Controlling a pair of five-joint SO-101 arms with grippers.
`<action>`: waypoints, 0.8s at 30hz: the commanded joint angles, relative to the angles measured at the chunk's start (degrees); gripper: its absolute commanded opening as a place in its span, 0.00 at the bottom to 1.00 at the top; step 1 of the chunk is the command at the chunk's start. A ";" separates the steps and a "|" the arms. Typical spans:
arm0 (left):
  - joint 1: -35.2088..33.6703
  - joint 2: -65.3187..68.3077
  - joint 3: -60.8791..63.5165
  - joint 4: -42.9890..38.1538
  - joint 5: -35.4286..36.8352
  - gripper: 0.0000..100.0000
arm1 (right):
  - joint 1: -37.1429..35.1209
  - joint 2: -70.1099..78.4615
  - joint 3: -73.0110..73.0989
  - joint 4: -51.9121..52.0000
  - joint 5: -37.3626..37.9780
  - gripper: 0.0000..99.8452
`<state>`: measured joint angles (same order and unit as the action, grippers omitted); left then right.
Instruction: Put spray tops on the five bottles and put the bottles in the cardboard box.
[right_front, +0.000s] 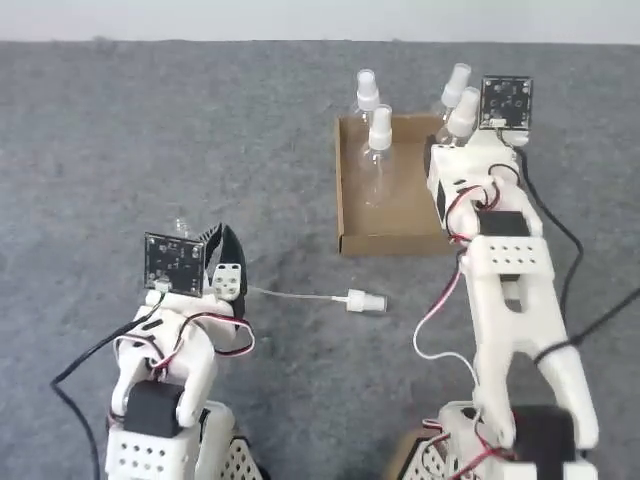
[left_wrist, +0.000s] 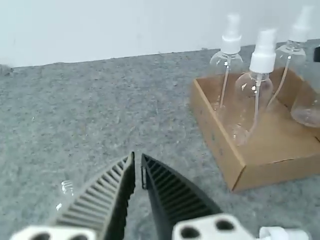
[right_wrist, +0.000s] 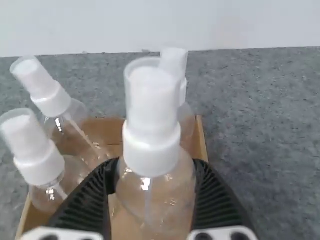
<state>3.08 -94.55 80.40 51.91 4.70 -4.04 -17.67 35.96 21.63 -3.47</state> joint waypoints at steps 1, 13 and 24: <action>-0.35 -0.79 -0.48 -1.93 0.44 0.01 | 0.57 2.51 -3.96 -6.73 -1.58 0.01; -0.35 -0.79 -0.40 -1.93 0.44 0.01 | 0.66 12.53 -3.96 -17.19 -1.05 0.01; -0.35 -0.79 -0.40 -1.93 0.44 0.01 | 1.80 17.63 -4.40 -20.53 -1.05 0.01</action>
<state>3.08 -94.55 80.40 51.91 4.70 -2.73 0.44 35.96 2.81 -4.26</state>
